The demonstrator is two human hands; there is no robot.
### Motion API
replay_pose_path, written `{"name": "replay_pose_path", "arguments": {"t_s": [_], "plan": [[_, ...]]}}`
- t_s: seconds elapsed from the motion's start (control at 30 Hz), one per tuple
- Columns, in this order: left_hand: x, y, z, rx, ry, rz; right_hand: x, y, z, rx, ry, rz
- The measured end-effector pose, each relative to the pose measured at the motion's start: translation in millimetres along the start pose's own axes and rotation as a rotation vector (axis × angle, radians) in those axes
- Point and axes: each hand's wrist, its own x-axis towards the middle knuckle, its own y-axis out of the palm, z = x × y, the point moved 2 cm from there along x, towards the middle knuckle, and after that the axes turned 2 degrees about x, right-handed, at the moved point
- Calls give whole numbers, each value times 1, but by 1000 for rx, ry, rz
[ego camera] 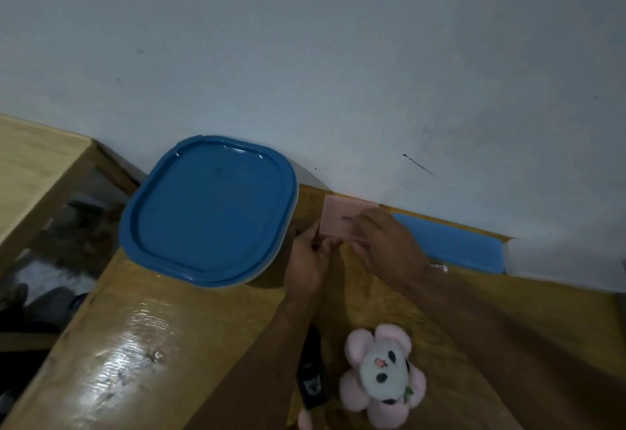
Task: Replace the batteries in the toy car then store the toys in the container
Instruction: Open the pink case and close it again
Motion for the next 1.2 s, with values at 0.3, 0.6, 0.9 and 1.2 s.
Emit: {"name": "replay_pose_path", "arguments": {"t_s": [0.3, 0.6, 0.9, 1.2], "plan": [[3, 2, 7, 13, -27, 12, 11, -6, 6, -331, -118, 111], [3, 2, 10, 16, 18, 8, 17, 3, 9, -672, -260, 91], [0, -2, 1, 52, -85, 29, 23, -9, 9, -564, -249, 115], [-6, -9, -12, 70, -66, 47, 20, -39, -6, -128, -158, 61]]}}
